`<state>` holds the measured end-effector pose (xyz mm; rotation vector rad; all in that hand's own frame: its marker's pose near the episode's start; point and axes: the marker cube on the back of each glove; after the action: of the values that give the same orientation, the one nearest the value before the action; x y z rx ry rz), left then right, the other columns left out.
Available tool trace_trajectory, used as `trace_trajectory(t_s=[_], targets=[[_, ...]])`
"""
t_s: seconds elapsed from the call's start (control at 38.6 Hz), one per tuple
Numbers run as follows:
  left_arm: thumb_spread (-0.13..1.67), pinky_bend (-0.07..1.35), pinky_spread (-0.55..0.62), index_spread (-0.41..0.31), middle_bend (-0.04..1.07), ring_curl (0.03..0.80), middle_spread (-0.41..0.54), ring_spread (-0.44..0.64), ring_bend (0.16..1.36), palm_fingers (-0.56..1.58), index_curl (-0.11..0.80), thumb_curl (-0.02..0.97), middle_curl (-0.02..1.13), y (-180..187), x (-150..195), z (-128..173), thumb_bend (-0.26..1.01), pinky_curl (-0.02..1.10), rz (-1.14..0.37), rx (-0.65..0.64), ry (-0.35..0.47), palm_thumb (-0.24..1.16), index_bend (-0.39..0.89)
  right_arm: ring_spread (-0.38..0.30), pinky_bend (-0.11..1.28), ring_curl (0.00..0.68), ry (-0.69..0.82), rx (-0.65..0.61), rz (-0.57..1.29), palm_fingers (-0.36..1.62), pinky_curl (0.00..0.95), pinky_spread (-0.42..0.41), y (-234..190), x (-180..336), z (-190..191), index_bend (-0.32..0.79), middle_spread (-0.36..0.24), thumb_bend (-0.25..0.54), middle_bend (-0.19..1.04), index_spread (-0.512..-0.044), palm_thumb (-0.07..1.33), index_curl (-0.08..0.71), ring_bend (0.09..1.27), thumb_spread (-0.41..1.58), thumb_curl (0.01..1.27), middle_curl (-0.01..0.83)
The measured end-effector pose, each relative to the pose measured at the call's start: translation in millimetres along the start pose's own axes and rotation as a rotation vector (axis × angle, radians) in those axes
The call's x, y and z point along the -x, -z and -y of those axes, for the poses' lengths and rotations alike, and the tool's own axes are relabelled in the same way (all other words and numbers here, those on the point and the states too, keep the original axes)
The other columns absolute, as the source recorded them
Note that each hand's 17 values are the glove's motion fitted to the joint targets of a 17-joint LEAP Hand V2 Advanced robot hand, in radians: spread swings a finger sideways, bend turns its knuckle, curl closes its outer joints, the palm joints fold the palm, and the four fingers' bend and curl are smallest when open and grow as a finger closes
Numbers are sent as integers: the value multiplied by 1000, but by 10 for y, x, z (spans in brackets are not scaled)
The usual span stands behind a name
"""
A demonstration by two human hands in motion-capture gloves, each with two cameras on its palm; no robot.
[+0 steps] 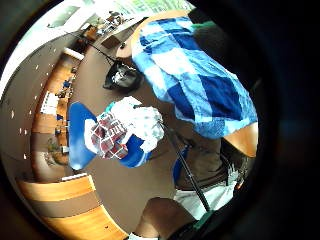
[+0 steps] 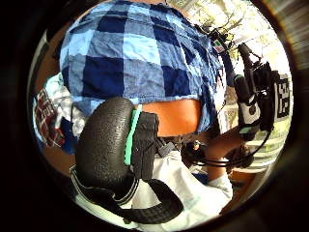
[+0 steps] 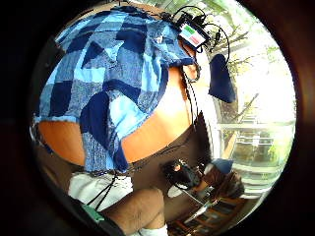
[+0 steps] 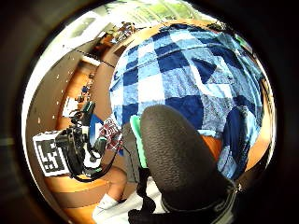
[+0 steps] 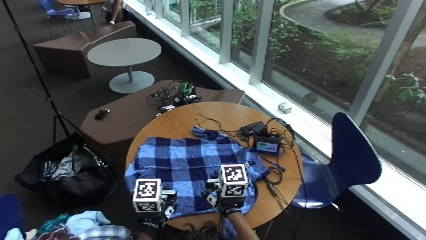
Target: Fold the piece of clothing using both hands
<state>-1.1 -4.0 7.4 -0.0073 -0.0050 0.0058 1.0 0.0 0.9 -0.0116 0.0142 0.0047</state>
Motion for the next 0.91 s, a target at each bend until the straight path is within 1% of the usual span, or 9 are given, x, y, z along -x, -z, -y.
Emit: trace_trajectory(t_s=[0.03,0.08,0.13,0.21,0.31,0.44,0.67,0.78,0.91], targets=[[442,364,132,-65,244,98,-15,47,472,532,27,32,69,-6,0,3,59,60,0,3,-2,102,99,50,324,25,-1,2,-2,160,68,120,-3,-2,2,179,-17,99,212,-199,160,45,206,449,41,48],[586,394,171,-81,244,149,-18,59,507,504,44,48,113,-28,0,16,59,102,-3,10,-7,108,95,64,337,42,-2,7,-8,148,95,152,-17,-5,12,175,-21,101,212,-248,172,72,208,599,57,70],[703,415,205,-94,246,183,-21,69,527,481,60,63,149,-54,0,46,56,132,-12,8,-9,113,101,76,345,58,1,13,-10,137,118,177,-34,-6,25,172,-21,99,212,-285,179,94,210,721,73,90],[838,440,243,-107,243,214,-20,79,548,449,77,85,184,-50,9,66,48,162,-18,-1,-4,115,104,89,353,74,9,20,-10,122,144,204,-40,4,26,166,-20,92,214,-322,184,119,210,861,95,116],[960,463,277,-113,242,236,-18,88,567,420,98,112,217,-30,19,72,33,187,-23,-12,-3,115,106,102,357,92,25,21,-5,108,169,227,-27,24,16,164,-22,79,214,-354,188,145,213,990,120,146],[1054,480,304,-120,245,253,-17,95,585,399,122,142,249,-67,19,129,13,208,-33,-42,-11,116,110,112,365,112,30,26,1,94,198,243,-43,25,13,159,-22,58,207,-376,191,171,218,1090,148,175],[1134,497,328,-125,245,274,-17,100,606,374,157,185,296,-67,10,-3,-13,237,-16,-14,-29,117,116,120,377,142,53,48,-12,76,237,256,-134,-55,-98,153,-18,19,198,-393,197,205,225,1177,189,219],[1146,498,331,-125,240,282,-17,104,614,364,171,201,310,-198,27,-64,-14,246,-6,14,-29,120,119,128,382,153,48,68,-13,69,250,259,-274,-147,-177,154,-17,7,197,-396,210,216,229,1194,206,235],[1145,498,334,-130,244,288,-17,107,618,360,185,222,328,-492,58,-128,-14,256,7,93,-16,135,120,132,423,165,15,110,-18,63,276,259,-606,-320,-254,138,-14,-7,191,-391,230,220,231,1183,228,248]])
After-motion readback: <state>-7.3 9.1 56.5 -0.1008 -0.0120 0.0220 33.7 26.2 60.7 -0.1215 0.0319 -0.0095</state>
